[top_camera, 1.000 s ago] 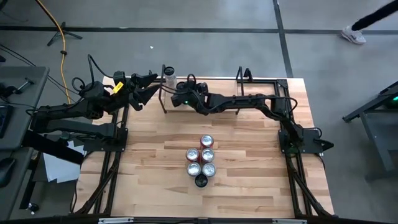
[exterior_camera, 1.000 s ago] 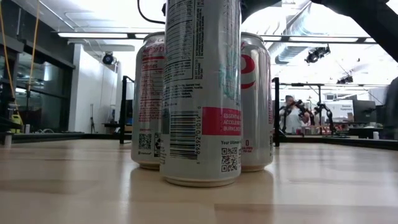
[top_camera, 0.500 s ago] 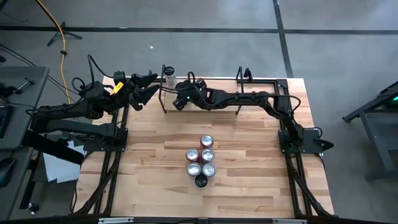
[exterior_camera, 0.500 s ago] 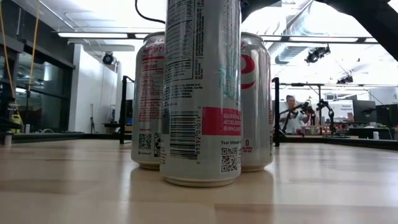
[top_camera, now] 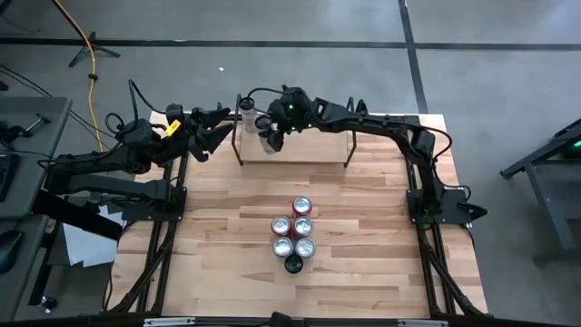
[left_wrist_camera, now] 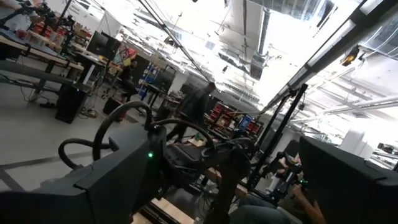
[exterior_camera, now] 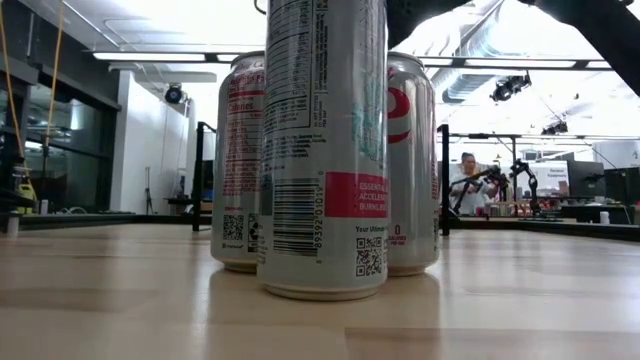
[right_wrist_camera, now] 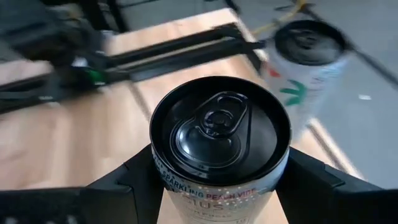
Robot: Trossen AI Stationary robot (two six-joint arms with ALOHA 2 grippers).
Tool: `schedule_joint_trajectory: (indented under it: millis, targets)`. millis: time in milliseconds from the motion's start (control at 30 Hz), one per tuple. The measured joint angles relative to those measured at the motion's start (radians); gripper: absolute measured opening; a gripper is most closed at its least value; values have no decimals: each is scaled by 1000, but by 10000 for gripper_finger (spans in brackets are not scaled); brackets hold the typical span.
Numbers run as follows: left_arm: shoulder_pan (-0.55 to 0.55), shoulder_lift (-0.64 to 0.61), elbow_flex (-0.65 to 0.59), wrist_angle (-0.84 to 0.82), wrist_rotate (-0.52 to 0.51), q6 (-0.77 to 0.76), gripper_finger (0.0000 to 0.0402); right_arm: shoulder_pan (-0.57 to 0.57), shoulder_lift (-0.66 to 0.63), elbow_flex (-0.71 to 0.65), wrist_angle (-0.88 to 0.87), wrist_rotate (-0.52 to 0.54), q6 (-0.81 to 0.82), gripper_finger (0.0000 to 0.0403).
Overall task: Place canned beverage on shelf
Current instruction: Put the top white soda can aligned with the other white soda can on the shelf
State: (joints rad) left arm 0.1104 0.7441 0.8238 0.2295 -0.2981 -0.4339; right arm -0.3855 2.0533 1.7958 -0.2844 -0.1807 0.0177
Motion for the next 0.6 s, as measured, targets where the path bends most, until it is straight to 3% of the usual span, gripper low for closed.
schedule_joint_trajectory:
  millis: [267,600]
  targets:
    - [0,0,0,0,-3,0,372,6,27,0,50,1,-104,244]
    - [0,0,0,2,-9,-1,372,6,69,-1,104,5,-97,250]
